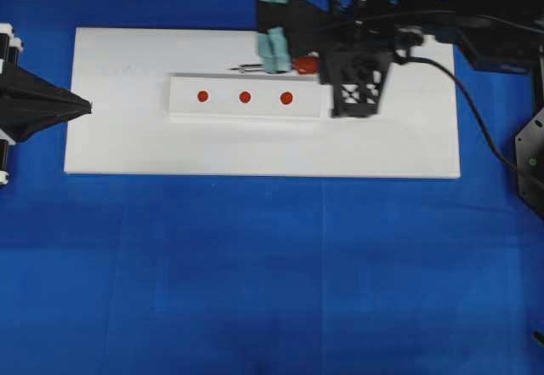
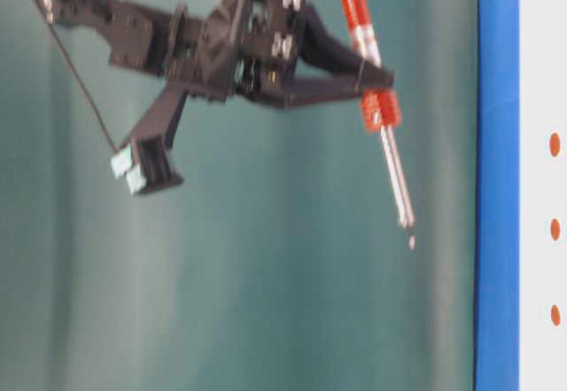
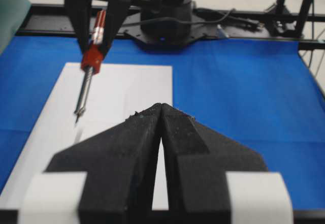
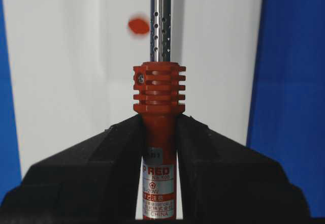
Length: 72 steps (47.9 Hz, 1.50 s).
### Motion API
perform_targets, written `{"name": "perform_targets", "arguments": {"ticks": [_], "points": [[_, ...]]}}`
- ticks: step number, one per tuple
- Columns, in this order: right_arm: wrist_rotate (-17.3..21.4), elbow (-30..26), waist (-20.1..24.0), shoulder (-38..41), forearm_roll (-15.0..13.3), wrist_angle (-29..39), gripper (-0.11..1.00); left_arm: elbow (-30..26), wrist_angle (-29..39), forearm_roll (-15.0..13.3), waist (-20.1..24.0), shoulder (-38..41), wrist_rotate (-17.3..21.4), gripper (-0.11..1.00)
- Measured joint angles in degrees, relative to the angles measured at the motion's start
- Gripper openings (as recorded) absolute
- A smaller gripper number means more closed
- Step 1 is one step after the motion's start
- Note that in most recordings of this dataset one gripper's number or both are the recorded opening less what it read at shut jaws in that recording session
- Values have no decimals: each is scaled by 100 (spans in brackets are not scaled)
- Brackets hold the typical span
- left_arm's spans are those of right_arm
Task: Touch the tip of the soldering iron to the mark.
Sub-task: 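Lift the iron and move it right above the middle dot, then lower the iron tip onto the middle red dot and hold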
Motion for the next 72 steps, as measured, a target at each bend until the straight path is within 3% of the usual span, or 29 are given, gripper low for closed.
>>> {"name": "perform_targets", "arguments": {"ticks": [11,43,72], "points": [[176,466,-9,-360,-9,0,6,0,0,0,0,0,0,0],[202,492,-9,-387,-9,-53,6,0,0,0,0,0,0,0],[220,519,-18,475,0,-624,6,0,0,-9,0,0,0,0]]}}
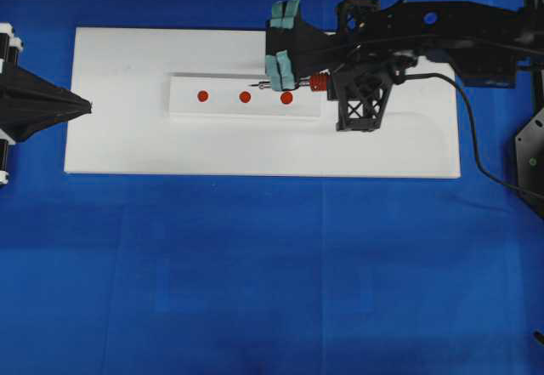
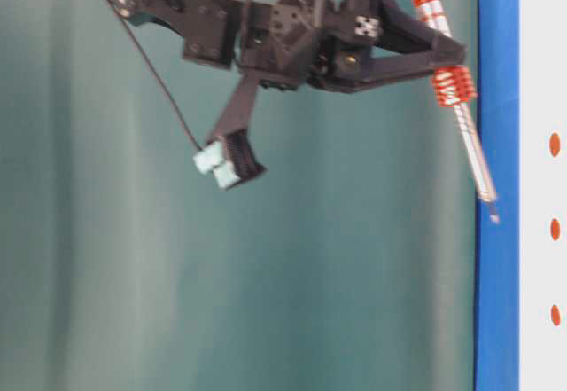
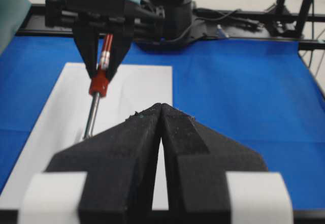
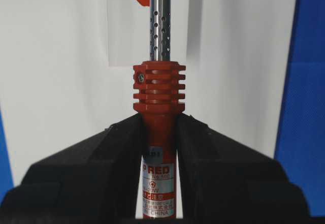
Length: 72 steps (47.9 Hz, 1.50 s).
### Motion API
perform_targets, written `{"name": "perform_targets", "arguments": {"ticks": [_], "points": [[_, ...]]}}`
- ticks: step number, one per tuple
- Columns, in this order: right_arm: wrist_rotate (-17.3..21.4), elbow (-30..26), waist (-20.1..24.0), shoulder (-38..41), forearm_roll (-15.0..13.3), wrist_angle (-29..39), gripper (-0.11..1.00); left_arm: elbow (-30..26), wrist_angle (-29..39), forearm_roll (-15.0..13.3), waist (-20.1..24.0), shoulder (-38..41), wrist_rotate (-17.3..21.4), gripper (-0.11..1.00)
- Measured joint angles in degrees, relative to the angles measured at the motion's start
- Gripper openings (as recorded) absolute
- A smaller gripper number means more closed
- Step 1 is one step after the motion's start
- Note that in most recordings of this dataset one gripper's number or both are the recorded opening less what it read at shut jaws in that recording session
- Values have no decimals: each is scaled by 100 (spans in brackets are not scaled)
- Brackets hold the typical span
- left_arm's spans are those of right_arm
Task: Touch the tip of the soldering iron to the mark.
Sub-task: 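Lower the iron tip onto the middle red dot and hold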
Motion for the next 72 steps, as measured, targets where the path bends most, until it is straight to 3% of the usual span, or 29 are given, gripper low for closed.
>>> {"name": "perform_targets", "arguments": {"ticks": [29,72], "points": [[-9,9,0,527,9,-352,6,0,0,9,0,0,0,0],[-9,18,-9,527,9,-360,6,0,18,9,0,0,0,0]]}}
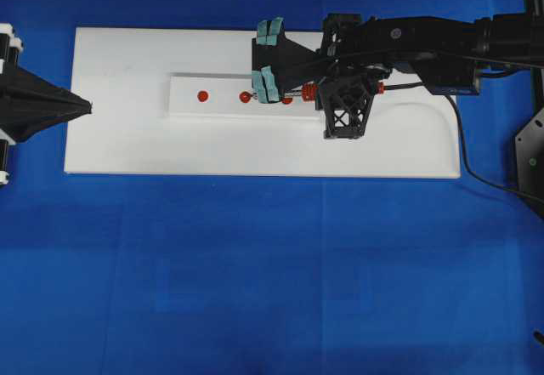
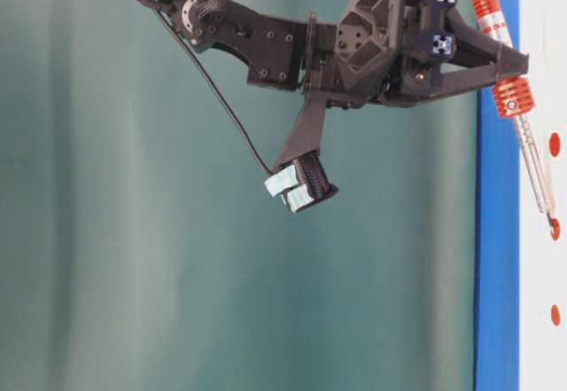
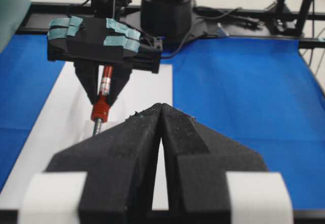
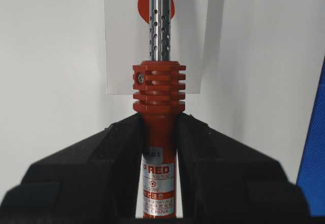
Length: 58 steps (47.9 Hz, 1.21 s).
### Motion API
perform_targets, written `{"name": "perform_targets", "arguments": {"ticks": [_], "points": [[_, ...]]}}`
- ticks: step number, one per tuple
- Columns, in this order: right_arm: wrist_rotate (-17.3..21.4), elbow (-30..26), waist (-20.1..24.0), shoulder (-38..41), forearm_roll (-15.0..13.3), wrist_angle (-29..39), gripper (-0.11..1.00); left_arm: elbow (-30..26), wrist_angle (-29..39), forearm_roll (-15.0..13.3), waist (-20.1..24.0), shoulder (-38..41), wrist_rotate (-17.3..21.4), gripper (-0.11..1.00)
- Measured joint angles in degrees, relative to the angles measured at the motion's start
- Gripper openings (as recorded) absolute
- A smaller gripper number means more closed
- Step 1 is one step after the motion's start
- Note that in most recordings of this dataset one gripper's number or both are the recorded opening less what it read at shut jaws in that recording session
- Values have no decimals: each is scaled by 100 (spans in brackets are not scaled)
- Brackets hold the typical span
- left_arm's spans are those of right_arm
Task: Touch the tip of the soldering iron to the mark.
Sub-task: 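Lower the iron tip onto the middle red dot and hold, then lift the iron and move it right above the right red dot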
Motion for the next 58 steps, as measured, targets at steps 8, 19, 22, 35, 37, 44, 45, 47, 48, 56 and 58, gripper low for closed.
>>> {"name": "perform_targets", "arguments": {"ticks": [8,19,22,35,37,44,45,47,48,56,58], "points": [[0,0,0,0,0,-18,6,0,9,0,0,0,0,0],[0,44,0,9,9,-97,6,0,9,0,0,-9,0,0],[0,53,0,0,0,-97,6,0,9,0,0,0,0,0],[0,53,0,0,18,-105,6,0,9,0,0,0,0,0],[0,53,0,0,18,-105,6,0,9,0,0,0,0,0],[9,62,0,0,35,-141,6,0,9,0,-9,0,0,0],[0,62,0,0,35,-149,6,0,9,0,0,0,0,0],[0,62,0,9,44,-158,6,0,0,0,0,0,0,0],[0,53,9,0,44,-158,6,0,9,0,0,0,0,0],[0,53,0,0,44,-141,6,0,9,0,0,0,0,0],[0,53,0,0,44,-123,6,0,9,0,0,0,0,0]]}}
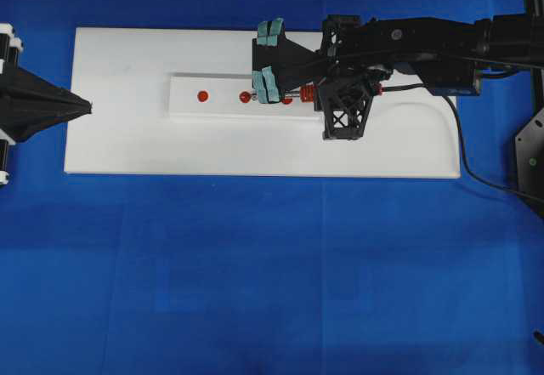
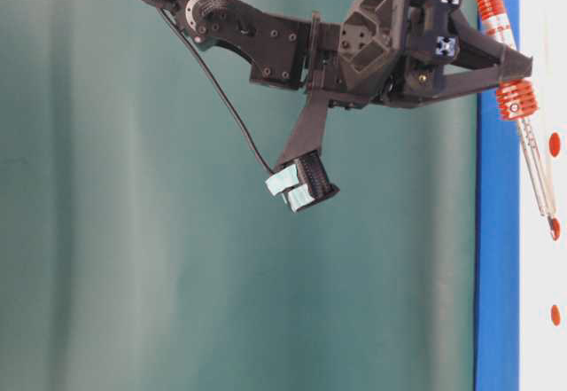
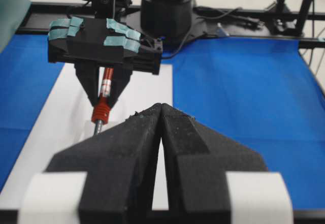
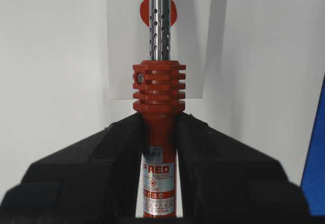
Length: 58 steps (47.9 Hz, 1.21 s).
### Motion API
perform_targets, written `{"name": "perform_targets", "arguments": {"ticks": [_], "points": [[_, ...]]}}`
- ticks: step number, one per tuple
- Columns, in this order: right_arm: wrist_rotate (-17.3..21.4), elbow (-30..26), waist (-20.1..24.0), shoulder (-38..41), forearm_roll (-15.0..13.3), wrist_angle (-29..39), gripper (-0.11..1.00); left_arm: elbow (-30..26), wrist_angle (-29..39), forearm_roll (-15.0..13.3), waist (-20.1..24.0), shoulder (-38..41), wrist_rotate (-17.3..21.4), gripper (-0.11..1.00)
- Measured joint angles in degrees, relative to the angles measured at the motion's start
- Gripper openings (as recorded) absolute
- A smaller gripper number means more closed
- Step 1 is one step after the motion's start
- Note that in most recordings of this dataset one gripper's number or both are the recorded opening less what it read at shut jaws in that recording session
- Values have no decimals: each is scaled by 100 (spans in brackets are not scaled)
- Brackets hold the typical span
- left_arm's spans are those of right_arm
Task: Touch the tip of the soldering iron to the mark.
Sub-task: 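Lift the iron and move it right above the right red dot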
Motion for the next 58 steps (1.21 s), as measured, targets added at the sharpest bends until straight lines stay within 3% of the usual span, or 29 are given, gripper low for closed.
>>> {"name": "perform_targets", "arguments": {"ticks": [34,51,58], "points": [[0,-729,0,-1090,-220,1151,6,0,0,-9,0,0,0,0],[0,-712,9,-1099,-220,1187,6,0,0,0,0,0,-62,0],[9,-422,0,-1274,-220,1187,6,0,9,0,0,0,-114,0]]}}
